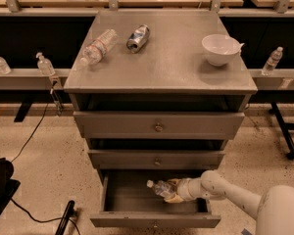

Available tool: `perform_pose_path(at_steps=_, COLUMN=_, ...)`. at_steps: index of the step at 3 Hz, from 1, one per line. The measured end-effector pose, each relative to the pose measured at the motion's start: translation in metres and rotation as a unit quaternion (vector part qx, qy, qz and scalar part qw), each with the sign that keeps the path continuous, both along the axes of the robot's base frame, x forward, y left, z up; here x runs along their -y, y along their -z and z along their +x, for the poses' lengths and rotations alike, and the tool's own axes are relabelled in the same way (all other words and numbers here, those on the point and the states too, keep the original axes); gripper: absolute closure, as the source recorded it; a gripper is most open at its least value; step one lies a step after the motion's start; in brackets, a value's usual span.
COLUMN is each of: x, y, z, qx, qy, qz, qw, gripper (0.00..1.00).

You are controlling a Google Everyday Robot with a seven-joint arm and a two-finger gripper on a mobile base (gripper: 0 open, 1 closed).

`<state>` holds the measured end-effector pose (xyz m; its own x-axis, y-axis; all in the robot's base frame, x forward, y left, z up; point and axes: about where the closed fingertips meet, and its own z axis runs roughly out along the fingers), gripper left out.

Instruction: Place blue plastic bottle into bottom drawer

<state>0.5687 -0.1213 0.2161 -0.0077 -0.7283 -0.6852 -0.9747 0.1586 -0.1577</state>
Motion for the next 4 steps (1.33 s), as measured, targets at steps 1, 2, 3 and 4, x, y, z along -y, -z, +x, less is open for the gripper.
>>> perform_pose_path(at_steps=1, x=-0.003, y=0.001, z=-0.001, qx=-0.001, qy=-0.001, qz=0.001, qw=1.0000, gripper=0.00)
perform_pose_path(at_steps=2, x=-0.004, y=0.000, z=-0.002, qx=-0.003, qy=0.001, qz=0.001, qw=1.0000, gripper=0.00)
perform_pose_path(at_steps=3, x=-0.016, y=-0.009, z=-0.006, qx=-0.013, qy=0.020, qz=0.000, qw=0.9997, gripper=0.00)
perform_pose_path(at_steps=4, x=-0.016, y=-0.009, z=-0.006, qx=-0.013, qy=0.020, qz=0.000, qw=0.9997, gripper=0.00)
